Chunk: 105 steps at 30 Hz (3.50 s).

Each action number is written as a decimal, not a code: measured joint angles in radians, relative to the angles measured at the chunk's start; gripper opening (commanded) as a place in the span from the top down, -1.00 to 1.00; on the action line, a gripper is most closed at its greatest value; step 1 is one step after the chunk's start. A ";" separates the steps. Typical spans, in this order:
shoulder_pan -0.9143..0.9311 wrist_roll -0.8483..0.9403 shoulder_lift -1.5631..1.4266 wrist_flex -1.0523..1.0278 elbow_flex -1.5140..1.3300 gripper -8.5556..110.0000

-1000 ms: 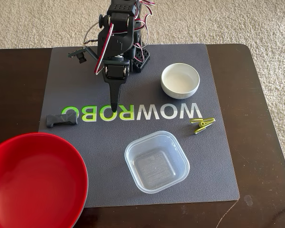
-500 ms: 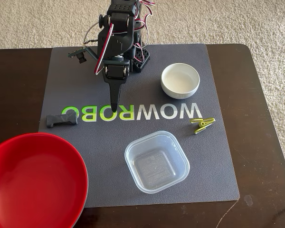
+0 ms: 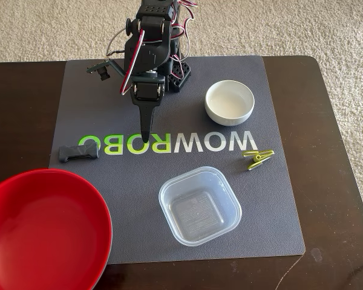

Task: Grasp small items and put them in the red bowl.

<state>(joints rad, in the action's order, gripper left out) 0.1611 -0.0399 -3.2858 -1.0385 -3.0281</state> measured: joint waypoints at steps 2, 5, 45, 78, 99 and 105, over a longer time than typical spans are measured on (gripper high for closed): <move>0.000 0.000 0.000 0.000 0.000 0.65; 0.000 0.000 0.000 0.000 0.000 0.65; 0.000 0.000 0.000 0.000 0.000 0.65; 0.000 0.000 0.000 0.000 0.000 0.65; -0.091 -0.064 -0.002 0.046 -0.020 0.63; -0.235 -0.390 -0.002 0.072 -0.035 0.45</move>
<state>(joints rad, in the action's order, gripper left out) -0.0736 -0.4295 -3.2873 -0.9664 -3.0634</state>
